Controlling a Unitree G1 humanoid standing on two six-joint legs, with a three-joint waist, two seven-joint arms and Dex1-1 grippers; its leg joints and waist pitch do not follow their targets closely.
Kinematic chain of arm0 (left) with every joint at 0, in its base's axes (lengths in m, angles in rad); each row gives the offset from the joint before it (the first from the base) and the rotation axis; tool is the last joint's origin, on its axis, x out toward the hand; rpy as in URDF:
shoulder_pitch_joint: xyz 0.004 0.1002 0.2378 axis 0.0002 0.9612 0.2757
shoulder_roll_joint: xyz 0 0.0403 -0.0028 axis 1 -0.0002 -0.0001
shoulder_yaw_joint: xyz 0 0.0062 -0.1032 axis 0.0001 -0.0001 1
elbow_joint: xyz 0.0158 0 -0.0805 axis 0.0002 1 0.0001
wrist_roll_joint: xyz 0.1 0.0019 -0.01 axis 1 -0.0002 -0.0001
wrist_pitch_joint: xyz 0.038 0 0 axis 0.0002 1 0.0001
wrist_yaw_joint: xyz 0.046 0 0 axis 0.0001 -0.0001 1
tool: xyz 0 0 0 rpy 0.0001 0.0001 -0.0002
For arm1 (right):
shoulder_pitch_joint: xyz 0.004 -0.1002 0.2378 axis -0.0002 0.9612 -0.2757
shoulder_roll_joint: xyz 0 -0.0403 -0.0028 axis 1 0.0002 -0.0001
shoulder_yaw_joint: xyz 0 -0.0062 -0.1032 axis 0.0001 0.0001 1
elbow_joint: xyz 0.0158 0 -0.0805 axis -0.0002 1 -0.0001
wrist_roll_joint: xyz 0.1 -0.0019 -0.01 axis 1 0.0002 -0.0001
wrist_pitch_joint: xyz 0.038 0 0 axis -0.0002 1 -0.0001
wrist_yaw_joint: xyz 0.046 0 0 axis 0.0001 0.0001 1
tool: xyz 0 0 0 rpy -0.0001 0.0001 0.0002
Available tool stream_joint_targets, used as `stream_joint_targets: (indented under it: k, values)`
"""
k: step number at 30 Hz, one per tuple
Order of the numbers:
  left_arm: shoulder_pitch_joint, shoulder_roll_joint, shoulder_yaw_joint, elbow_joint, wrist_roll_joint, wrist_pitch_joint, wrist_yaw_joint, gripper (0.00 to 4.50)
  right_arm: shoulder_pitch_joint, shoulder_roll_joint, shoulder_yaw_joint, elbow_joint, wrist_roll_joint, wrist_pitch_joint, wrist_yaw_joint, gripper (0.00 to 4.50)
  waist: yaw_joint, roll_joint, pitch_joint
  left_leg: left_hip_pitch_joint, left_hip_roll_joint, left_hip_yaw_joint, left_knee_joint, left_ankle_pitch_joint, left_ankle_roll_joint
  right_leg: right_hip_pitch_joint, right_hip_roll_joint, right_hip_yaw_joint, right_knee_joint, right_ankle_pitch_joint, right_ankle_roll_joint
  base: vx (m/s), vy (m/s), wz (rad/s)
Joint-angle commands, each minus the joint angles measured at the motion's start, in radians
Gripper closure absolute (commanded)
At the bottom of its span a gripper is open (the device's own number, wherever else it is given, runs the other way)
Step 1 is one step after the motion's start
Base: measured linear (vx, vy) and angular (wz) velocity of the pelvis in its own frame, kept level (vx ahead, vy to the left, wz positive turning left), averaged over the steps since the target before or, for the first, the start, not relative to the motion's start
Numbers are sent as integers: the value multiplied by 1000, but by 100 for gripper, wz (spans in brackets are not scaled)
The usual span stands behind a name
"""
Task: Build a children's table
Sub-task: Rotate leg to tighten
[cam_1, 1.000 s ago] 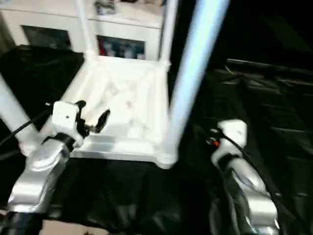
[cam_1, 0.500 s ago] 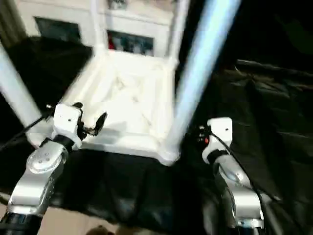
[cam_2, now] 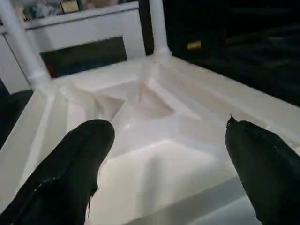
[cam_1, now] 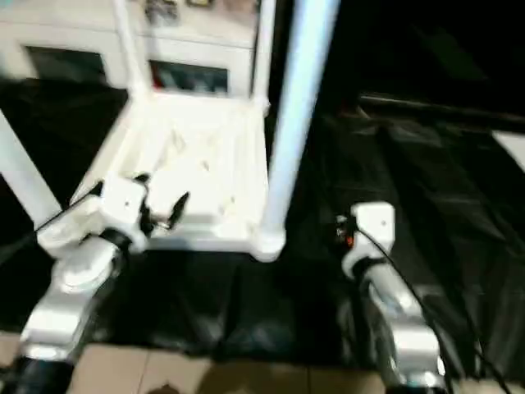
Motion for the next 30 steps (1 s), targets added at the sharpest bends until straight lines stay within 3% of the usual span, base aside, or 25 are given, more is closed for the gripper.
stream_joint_targets:
  k: [1, 2, 3, 4, 5, 6, 8, 10, 12, 13, 14, 15, 17, 18, 19, 20, 21, 24, 27, 28, 29, 30]
  values:
    - [-17, -10, -16, 3, -6, 7, -10, 0, -7, -13, -13, -13, -16, -6, -1, 164, -25, 39, -48, 43, 153, -87, -178, -333, -122, 5, -11, -34, 2, -2, -35, -65, 114, 9]
    - [-20, -6, -19, 6, -5, 3, -14, 0, -8, -14, -13, -12, -17, -7, 0, 164, -30, 25, -45, 32, 111, -58, -158, -372, -84, 18, -41, -24, -40, -33, -38, 0, 0, 0]
    - [-24, 7, -39, 12, 2, -3, -36, 0, -11, -20, -11, -7, -23, -10, 2, 164, -22, 7, -43, 16, 55, -22, -135, -389, -74, 26, -72, -3, -72, -161, -51, 0, 0, 0]
    - [-21, 15, -56, 12, -15, -22, -84, 0, -11, -29, -11, -3, -28, -14, 7, 164, -18, -2, -42, 13, 46, -13, -129, -397, -67, 25, -87, 8, -87, -278, -44, 0, 0, 0]
    - [-18, 20, -68, 12, -27, -36, -118, 0, -12, -36, -10, 1, -30, -18, 12, 164, -14, -16, -40, 17, 48, -12, -125, -405, -66, 16, -97, 13, -105, -489, -19, 0, 0, 0]
    - [-18, 20, -68, 12, -27, -36, -118, 0, -12, -36, -10, 1, -30, -18, 12, 164, -12, -22, -44, 16, 53, -9, -126, -364, -55, 15, -98, 13, -109, -546, 3, 0, 0, 0]
    - [-35, 35, -87, 37, -118, -4, -277, 0, -12, -68, -16, 6, 9, -7, 87, 164, -9, -21, -48, 11, 59, -3, -131, -284, -32, 14, -93, 14, -103, -465, -4, -20, -51, -2]
    - [-44, 42, -91, 47, -156, 9, -340, 0, -12, -82, -18, 4, 34, 3, 127, 144, -6, -19, -47, 9, 59, 0, -134, -267, -20, 16, -88, 11, -96, -405, -23, 0, 0, 0]
    - [-73, 61, -114, 84, -164, 12, -415, 0, -13, -115, -14, 6, 59, 13, 193, 128, -9, -20, -47, 5, 59, 3, -132, -255, -10, 16, -81, 10, -89, -338, -46, 0, 0, 0]
    - [-98, 76, -132, 116, -159, 12, -464, 0, -15, -142, -11, 10, 72, 17, 239, 125, -5, -14, -52, 5, 61, 3, -130, -231, -7, 20, -82, 11, -83, -302, -53, 0, 0, 0]
    - [-133, 99, -161, 161, -144, 13, -532, 0, -17, -181, -8, 17, 84, 16, 297, 114, -3, -16, -56, 9, 61, 8, -125, -178, 9, 21, -77, 10, -77, -210, -69, 0, 0, 0]
    - [-159, 108, -174, 193, -137, 9, -568, 0, -17, -207, -7, 21, 85, 7, 332, 114, 2, -6, -56, 10, 61, 12, -125, -141, 21, 23, -75, 10, -70, -135, -90, 0, 0, 0]
    - [-206, 121, -195, 255, -126, -5, -636, 0, -13, -256, 0, 21, 86, -6, 395, 88, 6, -10, -55, 10, 62, 17, -124, -135, 31, 27, -73, 8, -65, -80, -118, 0, 0, 0]
    - [-225, 126, -205, 282, -117, -12, -663, 0, -8, -276, 4, 16, 89, -6, 425, 85, 8, -7, -56, 12, 63, 18, -123, -133, 35, 29, -73, 7, -63, -63, -130, 0, 0, 0]
    - [-231, 128, -209, 290, -115, -14, -672, 0, -6, -283, 5, 14, 90, -6, 434, 85, 9, -8, -57, 14, 64, 19, -122, -134, 40, 29, -74, 8, -63, -58, -136, 0, 0, 0]
    - [-261, 134, -228, 336, -102, -33, -715, 18, 7, -313, 13, -3, 107, 3, 491, 86, 11, 5, -57, 17, 66, 21, -121, -128, 42, 28, -76, 9, -59, -32, -151, 0, 0, 0]
    - [-277, 134, -234, 362, -95, -46, -729, 29, 14, -327, 18, -11, 114, 6, 518, 86, 13, -1, -57, 21, 69, 23, -120, -145, 46, 28, -75, 8, -62, -39, -159, 0, 0, 0]
    - [-352, 132, -266, 484, -70, -116, -791, 40, 33, -369, 34, -43, 143, 16, 604, 86, 17, 8, -56, 22, 70, 24, -121, -173, 46, 30, -80, 10, -64, -49, -176, 0, 0, 0]
    - [-385, 130, -274, 538, -61, -146, -805, 77, 35, -379, 38, -50, 146, 13, 625, 86, 21, 3, -55, 23, 73, 24, -123, -194, 39, 30, -85, 10, -68, -101, -178, 0, 0, 0]
    - [-434, 126, -281, 625, -44, -194, -821, 77, 34, -387, 40, -53, 153, 7, 649, 86, 22, 12, -53, 22, 72, 23, -123, -197, 37, 30, -86, 10, -70, -113, -179, 0, 0, 0]
    - [-447, 125, -282, 648, -40, -205, -824, 84, 34, -389, 41, -53, 155, 5, 655, 86, 19, 10, -52, 23, 68, 26, -123, -220, 32, 28, -81, 9, -78, -151, -171, 0, 0, 0]
    - [-479, 123, -284, 701, -26, -232, -824, 94, 35, -391, 42, -57, 158, 4, 662, 86, 22, 18, -53, 24, 69, 23, -124, -227, 23, 29, -84, 10, -77, -165, -167, 0, 0, 0]
